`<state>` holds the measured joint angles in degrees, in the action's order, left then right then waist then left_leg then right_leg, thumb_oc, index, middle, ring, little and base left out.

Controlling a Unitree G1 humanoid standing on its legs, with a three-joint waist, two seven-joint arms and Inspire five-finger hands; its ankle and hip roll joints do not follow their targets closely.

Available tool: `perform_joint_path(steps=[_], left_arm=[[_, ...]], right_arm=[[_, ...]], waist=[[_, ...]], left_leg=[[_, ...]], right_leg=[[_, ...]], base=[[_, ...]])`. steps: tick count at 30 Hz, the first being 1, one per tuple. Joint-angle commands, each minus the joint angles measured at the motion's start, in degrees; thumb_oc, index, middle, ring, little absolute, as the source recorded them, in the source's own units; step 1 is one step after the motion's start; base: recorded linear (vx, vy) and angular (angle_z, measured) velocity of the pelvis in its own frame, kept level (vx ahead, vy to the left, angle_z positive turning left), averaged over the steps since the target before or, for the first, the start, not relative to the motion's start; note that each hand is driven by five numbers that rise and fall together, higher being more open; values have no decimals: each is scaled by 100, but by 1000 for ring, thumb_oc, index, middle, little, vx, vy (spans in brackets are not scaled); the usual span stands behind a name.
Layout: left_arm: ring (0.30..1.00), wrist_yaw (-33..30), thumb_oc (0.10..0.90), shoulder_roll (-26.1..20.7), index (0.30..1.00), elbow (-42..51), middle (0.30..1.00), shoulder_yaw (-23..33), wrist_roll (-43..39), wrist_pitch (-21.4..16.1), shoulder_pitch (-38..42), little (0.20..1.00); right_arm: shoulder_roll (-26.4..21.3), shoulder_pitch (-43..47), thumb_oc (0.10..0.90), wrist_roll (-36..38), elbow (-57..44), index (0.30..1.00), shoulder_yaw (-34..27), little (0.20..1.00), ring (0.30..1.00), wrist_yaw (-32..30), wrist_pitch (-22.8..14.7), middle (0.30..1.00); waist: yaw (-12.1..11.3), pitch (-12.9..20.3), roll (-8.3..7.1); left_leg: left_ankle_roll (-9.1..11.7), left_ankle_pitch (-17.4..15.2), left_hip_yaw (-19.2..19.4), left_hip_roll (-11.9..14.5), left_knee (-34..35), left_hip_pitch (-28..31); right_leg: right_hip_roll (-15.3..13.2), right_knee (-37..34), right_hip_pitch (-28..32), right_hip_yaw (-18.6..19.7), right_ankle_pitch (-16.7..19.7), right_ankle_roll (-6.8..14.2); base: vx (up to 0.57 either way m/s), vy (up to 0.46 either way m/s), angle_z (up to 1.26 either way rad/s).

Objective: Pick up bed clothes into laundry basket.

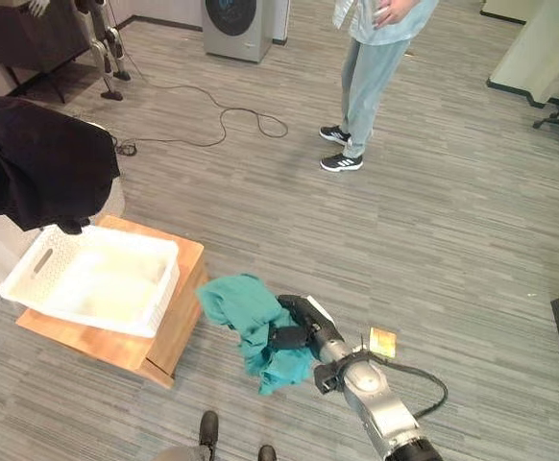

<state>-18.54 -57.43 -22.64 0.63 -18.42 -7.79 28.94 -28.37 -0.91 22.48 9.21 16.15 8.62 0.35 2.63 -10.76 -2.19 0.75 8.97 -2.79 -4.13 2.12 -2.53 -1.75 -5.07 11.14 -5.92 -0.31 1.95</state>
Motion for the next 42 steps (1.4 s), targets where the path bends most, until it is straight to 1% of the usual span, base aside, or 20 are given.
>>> perform_joint_path(steps=[1,4,5,6,7,8,9,10,11,14,17,18,22,24,25,33,39,40,42], left_arm=[[300,-139,400,-779,300,-141,300,-143,324,-386,1249,300],[300,-139,400,-780,300,-148,300,-160,323,-387,1268,300],[300,112,400,-980,300,-233,300,-439,653,-266,1291,300],[300,347,400,-1109,300,-317,300,-767,865,-187,1420,300],[300,458,400,-1148,300,-444,300,-1103,932,-165,1658,300],[300,495,400,-979,300,-528,300,-1163,894,-148,1704,300],[300,494,400,-977,300,-528,300,-1170,894,-146,1711,300],[300,483,400,-729,300,-484,300,-1086,685,-170,1662,300],[300,464,400,-611,300,-529,300,-1075,645,-148,1669,300],[300,511,400,-483,300,-773,300,-1323,678,-81,1929,300],[300,659,400,-309,300,-1091,300,-1401,313,-81,2022,300],[300,763,400,-191,300,-1399,300,-1423,9,-57,2058,300],[300,810,400,-198,300,-1775,300,-1602,1,16,2293,300],[300,861,400,-207,300,-2144,300,-1661,-32,80,2442,300],[300,863,400,-207,300,-2151,300,-1670,-34,77,2452,300],[300,901,400,-249,300,-2820,300,-1960,444,205,2784,300],[300,907,400,-218,300,-3366,300,-1962,600,315,2837,300],[300,912,400,-175,300,-3608,300,-1941,636,350,2858,300],[300,918,400,-161,300,-3696,300,-1880,609,363,2830,300]], right_arm=[[-93,135,400,52,-526,300,-330,300,300,145,-517,300],[-89,133,400,52,-527,300,-335,300,300,145,-516,300],[-94,-39,400,30,-571,300,-383,300,300,201,-516,300],[-59,-44,400,51,-567,300,-324,300,300,226,-513,300],[10,-61,400,50,-565,300,-298,300,300,267,-506,300],[68,-26,400,22,-525,300,-158,300,300,342,-466,300],[70,-26,400,22,-523,300,-160,300,300,342,-468,300],[65,-83,400,-57,-564,300,-159,300,300,352,-402,300],[56,-120,400,-103,-567,300,-163,300,300,351,-369,300],[41,-205,400,-126,-579,300,-195,300,300,379,-330,300],[19,-286,400,-127,-621,300,-219,300,300,407,-297,300],[30,-312,400,-106,-630,300,-169,300,300,437,-265,300],[57,-317,400,-65,-616,300,-106,300,300,451,-246,300],[92,-389,400,-10,-646,300,-53,300,300,488,-225,300],[94,-391,400,-10,-648,300,-56,300,300,488,-224,300],[154,-615,400,169,-753,300,30,300,300,616,-195,300],[142,-784,400,267,-887,300,57,300,300,679,-172,300],[147,-823,400,296,-922,300,49,300,300,693,-155,300],[148,-846,400,306,-944,300,43,300,300,703,-144,300]], waist=[[63,548,83],[58,547,79],[114,603,141],[161,678,182],[132,707,148],[100,728,109],[88,727,109],[61,739,63],[71,750,50],[98,745,7],[141,716,-40],[163,694,-62],[186,650,-75],[210,603,-96],[207,606,-97],[301,510,-106],[372,442,-177],[413,410,-202],[425,402,-208]], left_leg=[[301,-642,670,568,-616,49],[301,-641,669,567,-614,49],[251,-701,631,529,-329,232],[219,-669,602,487,-142,334],[208,-637,618,479,4,433],[188,-627,662,473,117,513],[187,-624,671,473,127,521],[175,-616,681,470,230,561],[168,-619,678,469,264,577],[164,-622,684,473,288,570],[168,-640,703,483,288,576],[166,-653,719,485,288,588],[168,-657,756,499,288,566],[178,-653,804,524,288,517],[178,-653,805,524,288,514],[197,-650,815,546,288,410],[210,-658,946,600,288,365],[214,-656,996,614,288,339],[218,-654,1029,624,288,332]], right_leg=[[-88,255,-649,-139,120,261],[-89,255,-649,-140,120,261],[-61,205,-618,-163,116,317],[-58,166,-653,-168,158,350],[-54,119,-649,-154,170,366],[-48,78,-674,-81,198,402],[-47,76,-673,-72,200,402],[-40,71,-685,-56,196,418],[-32,75,-690,-42,194,424],[-19,134,-732,-26,171,428],[-11,123,-727,7,169,429],[6,88,-720,11,175,432],[23,66,-749,36,203,450],[43,59,-823,76,221,470],[43,60,-827,76,221,470],[73,22,-932,129,228,488],[131,9,-1044,234,275,507],[152,7,-1099,282,296,514],[156,7,-1121,305,305,520]], base=[[5,53,45],[15,25,21],[70,107,6],[91,140,8],[44,163,17],[23,107,13],[7,102,5],[18,42,-9],[22,63,-2],[9,26,2],[0,0,0],[33,13,-3],[7,3,-2],[14,4,-10],[42,9,-17],[11,1,-3],[-2,2,-11],[-13,9,-25],[-6,16,-20]])
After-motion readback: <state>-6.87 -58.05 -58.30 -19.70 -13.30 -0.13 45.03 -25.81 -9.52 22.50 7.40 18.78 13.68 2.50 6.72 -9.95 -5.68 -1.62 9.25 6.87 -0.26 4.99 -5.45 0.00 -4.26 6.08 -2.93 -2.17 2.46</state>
